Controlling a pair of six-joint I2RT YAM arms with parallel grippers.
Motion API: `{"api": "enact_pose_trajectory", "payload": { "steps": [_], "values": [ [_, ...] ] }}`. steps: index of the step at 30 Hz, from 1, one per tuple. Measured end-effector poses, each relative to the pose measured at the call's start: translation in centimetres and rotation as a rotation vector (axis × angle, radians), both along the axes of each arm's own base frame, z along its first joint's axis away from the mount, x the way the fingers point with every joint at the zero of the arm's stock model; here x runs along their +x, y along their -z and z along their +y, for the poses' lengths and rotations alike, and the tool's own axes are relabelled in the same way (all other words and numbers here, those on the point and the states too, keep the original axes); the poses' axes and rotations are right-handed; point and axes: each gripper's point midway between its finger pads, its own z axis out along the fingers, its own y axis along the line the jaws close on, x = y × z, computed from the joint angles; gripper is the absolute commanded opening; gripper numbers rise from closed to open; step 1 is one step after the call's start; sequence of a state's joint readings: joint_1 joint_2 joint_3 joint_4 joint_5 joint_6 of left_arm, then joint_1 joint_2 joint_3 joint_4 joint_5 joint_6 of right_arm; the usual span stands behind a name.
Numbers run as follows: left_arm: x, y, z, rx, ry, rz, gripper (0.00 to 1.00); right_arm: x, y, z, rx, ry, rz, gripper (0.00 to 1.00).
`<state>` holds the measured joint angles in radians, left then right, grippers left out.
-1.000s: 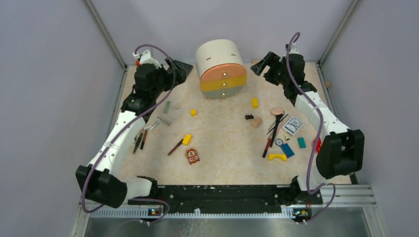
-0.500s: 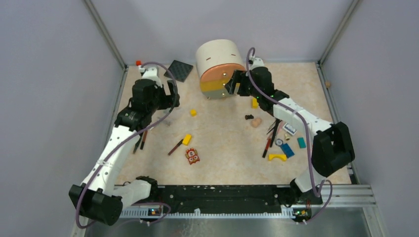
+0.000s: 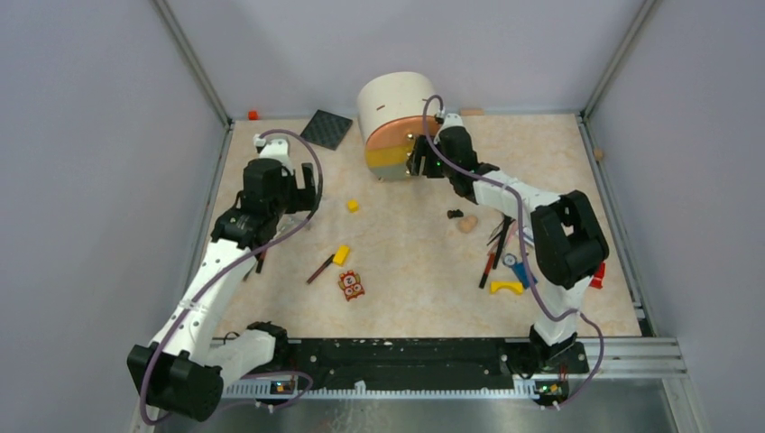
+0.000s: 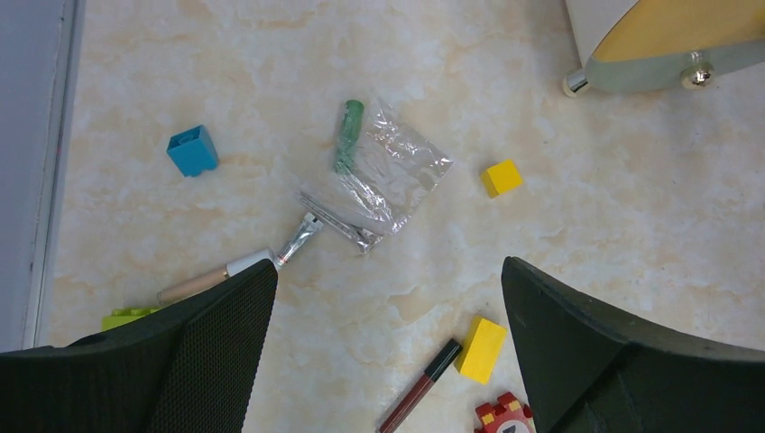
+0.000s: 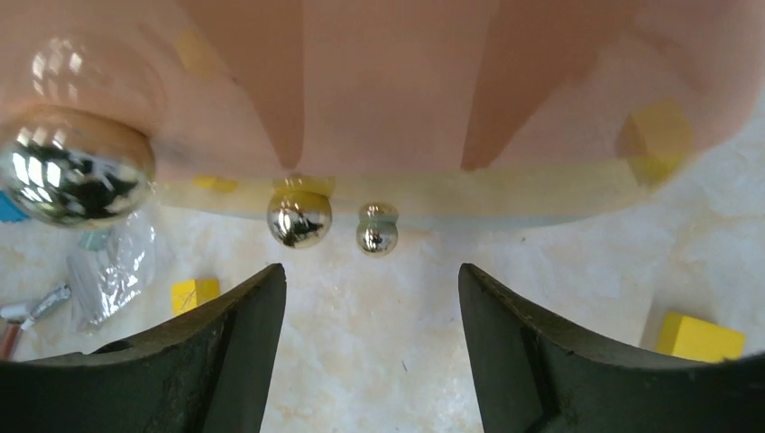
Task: Organize the makeup
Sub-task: Open the drawer in the storage box.
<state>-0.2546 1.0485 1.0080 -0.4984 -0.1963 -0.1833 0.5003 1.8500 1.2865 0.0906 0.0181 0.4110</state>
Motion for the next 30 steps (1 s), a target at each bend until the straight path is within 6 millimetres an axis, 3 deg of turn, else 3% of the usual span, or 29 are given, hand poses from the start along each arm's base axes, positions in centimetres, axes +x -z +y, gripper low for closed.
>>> {"api": "enact_pose_trajectory", "payload": {
  "steps": [8, 17, 25, 30],
  "values": [
    [0.1, -0.2, 0.3, 0.006, -0.007, -0.012, 0.99, 2.0, -2.4, 1.2, 0.05, 0.001, -0.062, 0.65],
    [0.2, -0.2, 0.5, 0.009, -0.011, -0.011, 0.99, 2.5, -1.7, 1.9, 0.072, 0.002, -0.027, 0.46],
    [0.2, -0.2, 0.7, 0.012, -0.015, -0.01, 0.99, 2.3, -1.4, 2.6, 0.098, -0.02, -0.015, 0.21],
    [0.2, -0.2, 0.8, 0.011, -0.016, -0.011, 0.99, 2.2, -1.4, 2.8, 0.101, -0.029, -0.013, 0.17]
  ]
}}
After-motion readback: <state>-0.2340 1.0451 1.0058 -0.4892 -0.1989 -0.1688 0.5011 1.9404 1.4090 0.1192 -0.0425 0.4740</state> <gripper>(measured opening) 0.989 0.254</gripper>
